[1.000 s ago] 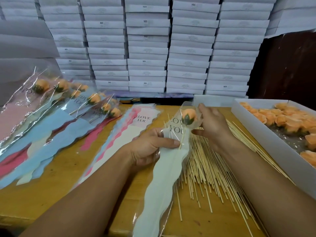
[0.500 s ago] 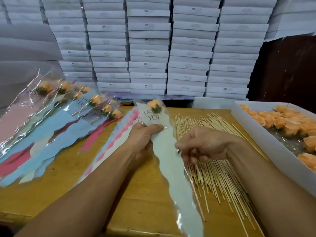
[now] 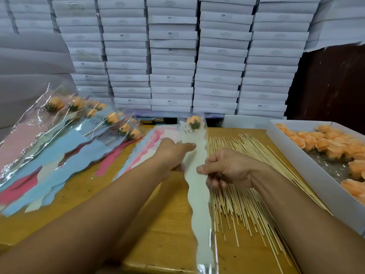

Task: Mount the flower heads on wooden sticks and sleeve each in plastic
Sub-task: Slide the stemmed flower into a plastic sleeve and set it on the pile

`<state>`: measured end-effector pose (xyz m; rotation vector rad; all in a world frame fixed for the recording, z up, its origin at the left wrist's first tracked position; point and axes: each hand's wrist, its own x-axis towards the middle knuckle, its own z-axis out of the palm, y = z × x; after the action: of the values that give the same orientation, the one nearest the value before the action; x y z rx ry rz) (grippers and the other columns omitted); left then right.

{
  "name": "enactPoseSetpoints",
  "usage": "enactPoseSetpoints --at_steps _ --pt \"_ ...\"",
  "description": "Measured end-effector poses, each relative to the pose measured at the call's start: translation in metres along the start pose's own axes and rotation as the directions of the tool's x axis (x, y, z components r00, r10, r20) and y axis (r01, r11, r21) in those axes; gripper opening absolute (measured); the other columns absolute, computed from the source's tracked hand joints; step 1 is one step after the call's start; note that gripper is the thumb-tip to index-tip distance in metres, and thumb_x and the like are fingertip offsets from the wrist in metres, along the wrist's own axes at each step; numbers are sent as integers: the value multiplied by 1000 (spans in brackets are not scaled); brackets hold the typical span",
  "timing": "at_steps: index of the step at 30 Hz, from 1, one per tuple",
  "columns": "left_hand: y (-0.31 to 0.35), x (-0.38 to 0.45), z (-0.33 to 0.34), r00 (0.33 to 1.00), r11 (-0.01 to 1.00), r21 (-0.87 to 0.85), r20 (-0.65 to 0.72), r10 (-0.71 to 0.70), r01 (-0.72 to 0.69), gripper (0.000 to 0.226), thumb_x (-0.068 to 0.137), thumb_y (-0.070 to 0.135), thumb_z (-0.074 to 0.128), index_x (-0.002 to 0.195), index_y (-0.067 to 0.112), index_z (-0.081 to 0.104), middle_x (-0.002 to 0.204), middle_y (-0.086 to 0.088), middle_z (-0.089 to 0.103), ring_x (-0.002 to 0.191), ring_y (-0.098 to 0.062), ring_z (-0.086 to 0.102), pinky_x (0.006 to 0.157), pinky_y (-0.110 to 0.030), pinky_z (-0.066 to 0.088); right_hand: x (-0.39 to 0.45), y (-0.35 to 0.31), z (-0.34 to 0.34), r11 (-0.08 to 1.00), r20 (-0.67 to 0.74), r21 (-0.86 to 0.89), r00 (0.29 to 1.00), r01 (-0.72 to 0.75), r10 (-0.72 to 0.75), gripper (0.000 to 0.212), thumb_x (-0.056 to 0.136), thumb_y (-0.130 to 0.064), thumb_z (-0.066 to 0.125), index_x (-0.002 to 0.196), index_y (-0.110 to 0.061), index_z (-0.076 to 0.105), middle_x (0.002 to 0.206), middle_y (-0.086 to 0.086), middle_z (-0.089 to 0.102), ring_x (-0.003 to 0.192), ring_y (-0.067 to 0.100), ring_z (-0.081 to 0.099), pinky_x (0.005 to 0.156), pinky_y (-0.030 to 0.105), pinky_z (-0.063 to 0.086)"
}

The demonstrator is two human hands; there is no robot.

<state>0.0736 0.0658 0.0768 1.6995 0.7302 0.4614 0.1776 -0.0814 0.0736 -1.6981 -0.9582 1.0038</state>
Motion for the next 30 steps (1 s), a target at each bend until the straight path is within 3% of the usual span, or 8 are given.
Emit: enactPoseSetpoints --at_steps 2,4,7,10,19,23,26,30 --pt "1 -11 0 985 936 318 -36 168 -149 72 88 41 73 142 10 36 129 -10 50 104 -26 58 75 -33 53 4 2 1 998 -77 59 997 24 -20 21 92 -10 71 72 -5 69 65 15 69 44 12 57 35 19 40" --pt "0 -26 -3 902 695 630 22 430 -347 55 87 49 70 127 16 49 119 -3 48 104 -21 53 81 -30 44 7 3 2 993 -141 113 990 41 -25 19 93 -8 69 76 -2 69 65 15 69 44 12 57 35 19 41" --pt "1 -50 -5 830 442 777 179 529 -449 33 91 52 61 85 19 59 83 2 58 77 -18 56 63 -33 45 12 5 5 984 -219 164 975 72 -35 19 91 -12 73 77 0 71 66 15 70 44 13 58 35 19 41" --pt "-1 -63 -4 818 338 829 222 531 -445 35 96 53 54 84 21 61 74 3 63 70 -16 59 62 -33 52 15 5 8 976 -251 198 967 94 -42 20 89 -14 75 78 1 70 73 22 72 46 15 60 36 20 43" --pt "-10 -60 -19 813 394 806 176 554 -443 17 94 23 55 86 14 67 81 -7 66 74 -25 61 68 -39 53 10 1 15 959 -128 226 981 172 -145 29 88 -29 70 98 -2 69 93 20 76 63 20 70 45 22 51" --pt "-7 -50 -53 765 379 829 89 638 -412 18 92 18 55 77 10 61 75 -8 64 71 -27 58 67 -41 50 7 -1 14 960 -73 233 987 156 -143 53 83 -41 69 117 0 64 95 22 75 66 23 70 47 25 53" --pt "-2 -39 -94 710 354 876 -19 704 -328 25 91 13 57 68 15 47 71 -10 59 64 -27 46 61 -40 44 7 0 11 968 -76 203 988 147 -134 54 83 -41 68 118 -1 63 96 22 75 69 24 71 48 26 53" --pt "-1 -23 -169 598 342 922 -170 783 -185 22 88 6 60 66 5 56 65 -20 58 57 -32 44 54 -36 37 7 1 6 977 -94 162 988 139 -125 54 80 -42 68 117 -3 65 97 20 76 71 25 71 49 26 53"
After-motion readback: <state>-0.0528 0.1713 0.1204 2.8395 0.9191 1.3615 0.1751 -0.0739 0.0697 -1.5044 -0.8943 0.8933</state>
